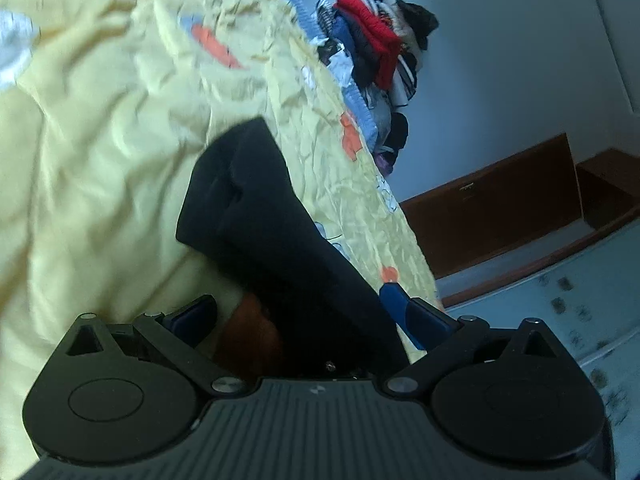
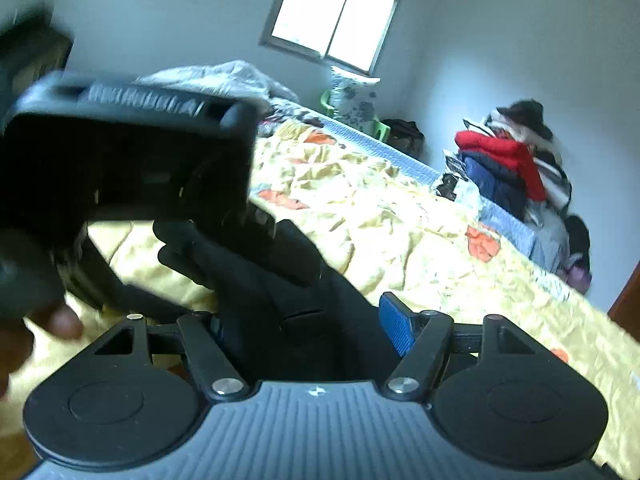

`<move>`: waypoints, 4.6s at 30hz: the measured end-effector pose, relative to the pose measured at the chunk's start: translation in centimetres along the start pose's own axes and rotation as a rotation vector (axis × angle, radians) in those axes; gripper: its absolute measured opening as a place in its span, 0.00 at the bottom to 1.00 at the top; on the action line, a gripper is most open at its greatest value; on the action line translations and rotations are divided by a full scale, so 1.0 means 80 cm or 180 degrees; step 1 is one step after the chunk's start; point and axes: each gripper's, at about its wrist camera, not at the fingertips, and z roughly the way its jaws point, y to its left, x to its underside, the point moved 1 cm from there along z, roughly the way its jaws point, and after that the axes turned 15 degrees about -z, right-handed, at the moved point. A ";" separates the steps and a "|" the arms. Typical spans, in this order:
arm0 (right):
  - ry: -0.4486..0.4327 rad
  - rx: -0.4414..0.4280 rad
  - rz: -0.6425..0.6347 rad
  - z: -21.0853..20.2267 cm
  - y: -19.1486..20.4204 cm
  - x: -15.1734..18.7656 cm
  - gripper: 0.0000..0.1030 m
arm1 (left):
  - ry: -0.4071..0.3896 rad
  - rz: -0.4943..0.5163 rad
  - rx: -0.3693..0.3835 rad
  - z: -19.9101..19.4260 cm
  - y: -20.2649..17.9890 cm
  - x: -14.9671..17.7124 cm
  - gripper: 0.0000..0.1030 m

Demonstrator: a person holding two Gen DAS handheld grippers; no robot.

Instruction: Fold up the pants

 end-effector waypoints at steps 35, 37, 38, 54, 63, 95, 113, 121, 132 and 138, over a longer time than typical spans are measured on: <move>-0.0447 -0.0452 0.1690 -0.115 -0.169 0.098 0.66 | -0.0855 0.2573 -0.0177 0.030 -0.192 0.198 0.12; -0.0459 -0.0361 0.1783 -0.132 -0.184 0.117 0.66 | -0.0757 0.2667 -0.0131 0.046 -0.206 0.220 0.11; -0.0452 -0.0316 0.1835 -0.141 -0.191 0.128 0.66 | -0.0699 0.2705 -0.0113 0.056 -0.213 0.232 0.11; 0.0219 0.0410 0.2129 -0.248 -0.271 0.289 0.66 | 0.0296 0.3254 -0.0049 0.219 -0.239 0.392 0.13; 0.0786 0.1172 0.2129 -0.345 -0.286 0.371 0.69 | 0.0476 0.3994 -0.0002 0.256 -0.209 0.467 0.45; 0.0592 0.0358 0.1749 -0.251 -0.295 0.299 0.67 | -0.0026 0.3736 -0.0822 0.209 -0.154 0.299 0.80; 0.0641 0.0245 0.1642 -0.261 -0.220 0.306 0.75 | 0.0059 0.3318 -0.0782 0.159 -0.094 0.299 0.84; 0.0493 0.0408 0.1514 -0.261 -0.200 0.310 0.85 | -0.0072 0.3053 -0.0890 0.154 -0.078 0.293 0.97; 0.0496 0.0406 0.1488 -0.261 -0.200 0.310 0.87 | -0.0140 0.3060 -0.0932 0.151 -0.076 0.296 1.00; 0.0501 0.0404 0.1472 -0.260 -0.198 0.308 0.89 | -0.0122 0.3016 -0.0931 0.152 -0.076 0.294 1.00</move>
